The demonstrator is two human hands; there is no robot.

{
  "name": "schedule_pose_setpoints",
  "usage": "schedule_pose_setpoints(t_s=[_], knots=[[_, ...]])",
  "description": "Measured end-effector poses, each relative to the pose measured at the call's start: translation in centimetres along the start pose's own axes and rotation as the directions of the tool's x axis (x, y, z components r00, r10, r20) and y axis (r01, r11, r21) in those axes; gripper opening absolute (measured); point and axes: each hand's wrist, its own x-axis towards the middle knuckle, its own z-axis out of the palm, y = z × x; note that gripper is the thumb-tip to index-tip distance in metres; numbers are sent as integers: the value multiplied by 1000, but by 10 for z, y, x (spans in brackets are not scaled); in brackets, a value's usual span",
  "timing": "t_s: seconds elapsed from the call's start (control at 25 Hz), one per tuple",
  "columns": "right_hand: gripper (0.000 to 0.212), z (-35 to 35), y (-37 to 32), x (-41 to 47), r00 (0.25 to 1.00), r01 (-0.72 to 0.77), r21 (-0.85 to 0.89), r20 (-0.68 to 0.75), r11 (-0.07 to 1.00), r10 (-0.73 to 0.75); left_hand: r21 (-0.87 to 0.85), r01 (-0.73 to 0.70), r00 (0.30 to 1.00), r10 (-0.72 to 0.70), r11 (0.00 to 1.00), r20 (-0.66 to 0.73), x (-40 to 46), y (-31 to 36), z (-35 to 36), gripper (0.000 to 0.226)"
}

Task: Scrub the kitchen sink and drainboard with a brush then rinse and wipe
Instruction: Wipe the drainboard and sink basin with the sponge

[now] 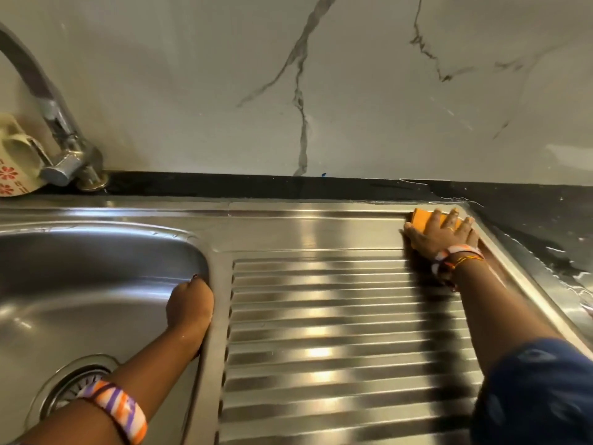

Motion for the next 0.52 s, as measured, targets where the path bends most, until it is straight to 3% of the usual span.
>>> schedule_pose_setpoints(t_s=[0.24, 0.4, 0.52], knots=[[81, 22, -105, -48, 951, 297, 2, -92, 955, -296, -103, 71, 995, -63, 992, 77, 5, -2, 6, 34], [77, 45, -222, -88, 755, 647, -43, -103, 761, -648, -89, 63, 996, -57, 994, 73, 4, 1, 6, 35], [70, 51, -269, -92, 654, 751, -55, -81, 658, -752, -74, 57, 996, -52, 996, 66, 0, 7, 2, 37]])
